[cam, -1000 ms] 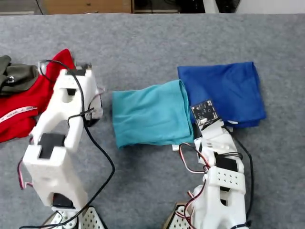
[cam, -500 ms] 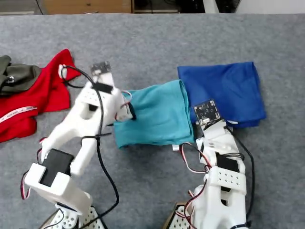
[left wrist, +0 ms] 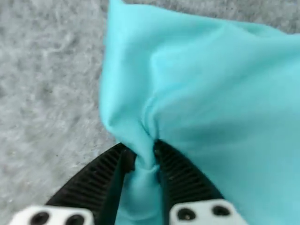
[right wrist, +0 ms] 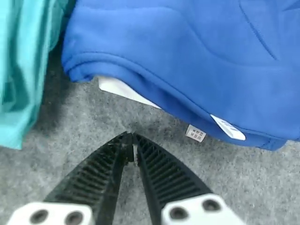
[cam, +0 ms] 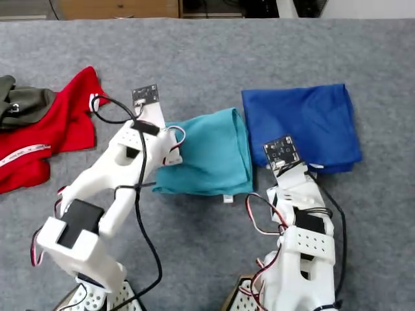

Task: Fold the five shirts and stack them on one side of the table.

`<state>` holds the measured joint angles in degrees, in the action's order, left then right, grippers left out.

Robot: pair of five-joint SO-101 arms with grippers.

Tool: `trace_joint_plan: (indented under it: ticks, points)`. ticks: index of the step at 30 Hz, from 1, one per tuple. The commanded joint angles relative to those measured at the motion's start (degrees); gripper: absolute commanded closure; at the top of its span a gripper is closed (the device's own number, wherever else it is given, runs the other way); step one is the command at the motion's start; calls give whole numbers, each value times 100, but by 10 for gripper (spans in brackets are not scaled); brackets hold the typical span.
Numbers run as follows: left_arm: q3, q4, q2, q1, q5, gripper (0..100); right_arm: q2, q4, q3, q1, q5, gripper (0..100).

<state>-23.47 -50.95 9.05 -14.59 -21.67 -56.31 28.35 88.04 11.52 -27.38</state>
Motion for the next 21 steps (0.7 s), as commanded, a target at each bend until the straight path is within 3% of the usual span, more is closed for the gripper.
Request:
trace_joint_plan:
  ticks: [1,8,13,18,21]
  points:
    - [501,-589,207,97,281,982,-101,-114,-22,101,62,997]
    - [1178,-1477,224,1424,1160,983,-110,-105,-31,92,62,997]
    - [1143,-1670,224,2303,1864,983,-119,-141,-57,-215,18,997]
    - [1090,-1732,224,2198,1916,974,-119,448,-708,-875,62,990]
    - [1231,-2013,207,1934,1626,857,-110,1486,-1499,-1323,220,937]
